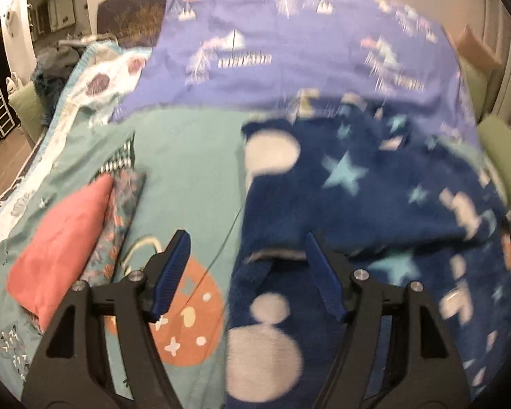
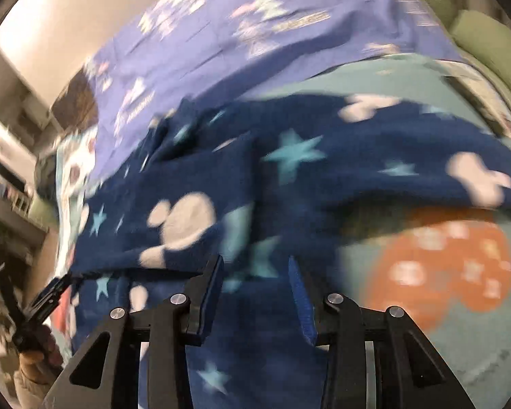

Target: Fold small clothes

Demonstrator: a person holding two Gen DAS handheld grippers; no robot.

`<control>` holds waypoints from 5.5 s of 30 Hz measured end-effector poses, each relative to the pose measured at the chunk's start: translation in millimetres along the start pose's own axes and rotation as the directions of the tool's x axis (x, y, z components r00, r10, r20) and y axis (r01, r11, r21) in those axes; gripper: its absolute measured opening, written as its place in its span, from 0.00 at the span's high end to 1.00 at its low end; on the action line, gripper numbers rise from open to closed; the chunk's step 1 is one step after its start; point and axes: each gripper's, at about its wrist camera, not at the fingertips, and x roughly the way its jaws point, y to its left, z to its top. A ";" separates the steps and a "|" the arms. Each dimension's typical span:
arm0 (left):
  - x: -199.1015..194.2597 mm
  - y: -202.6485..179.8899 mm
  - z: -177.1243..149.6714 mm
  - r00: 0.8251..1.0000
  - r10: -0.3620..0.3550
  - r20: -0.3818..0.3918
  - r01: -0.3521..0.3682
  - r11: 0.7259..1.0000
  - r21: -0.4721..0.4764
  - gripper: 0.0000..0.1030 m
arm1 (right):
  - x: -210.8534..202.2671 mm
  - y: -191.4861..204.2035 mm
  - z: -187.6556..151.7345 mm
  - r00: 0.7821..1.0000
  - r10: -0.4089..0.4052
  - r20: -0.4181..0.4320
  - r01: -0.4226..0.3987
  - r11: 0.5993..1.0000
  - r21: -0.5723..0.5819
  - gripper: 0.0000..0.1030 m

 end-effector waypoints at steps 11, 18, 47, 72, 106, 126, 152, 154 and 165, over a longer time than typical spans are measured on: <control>1.6 -95.2 -2.3 0.989 -0.149 0.009 0.145 0.974 0.172 0.31 | -50.8 -236.7 -2.9 0.992 0.012 0.124 -0.089 0.771 0.631 0.54; 16.5 -118.6 -4.4 0.988 -0.155 -0.015 0.155 0.969 0.194 0.31 | -41.3 -313.2 3.3 0.983 -0.041 0.180 -0.116 0.621 0.775 0.44; 33.8 -105.4 -6.3 0.973 -0.225 -0.050 0.229 0.965 0.125 0.31 | -47.5 -6.9 70.7 0.910 0.244 0.336 -0.237 0.969 -0.065 0.91; 65.0 -139.1 26.1 0.801 -0.554 -0.227 0.521 0.832 -0.189 0.30 | 54.3 121.2 -36.0 0.958 0.285 -0.014 -0.269 0.886 -0.377 0.70; 57.7 -19.3 72.1 0.985 -0.146 -0.097 0.148 0.989 0.020 0.85 | 21.3 22.3 0.0 0.974 -0.191 0.121 0.218 0.937 -0.275 0.39; 69.9 -17.3 14.0 0.990 -0.088 -0.110 0.102 0.987 0.123 0.71 | 40.6 6.7 3.9 0.991 -0.134 0.028 0.137 0.969 -0.207 0.88; 62.3 -20.1 10.3 0.993 -0.075 -0.087 0.083 0.992 0.093 0.69 | -16.2 51.3 -19.5 0.946 -0.213 0.246 0.270 0.935 -0.229 0.85; 62.5 -21.6 9.8 0.994 -0.068 -0.085 0.077 0.992 0.099 0.69 | -17.0 64.4 -23.1 0.976 -0.073 0.204 0.136 0.938 -0.318 0.85; 55.0 -1.8 5.2 0.994 -0.079 -0.078 0.082 0.996 0.041 0.51 | 40.7 4.9 3.2 0.994 -0.100 0.050 0.100 0.995 -0.014 0.97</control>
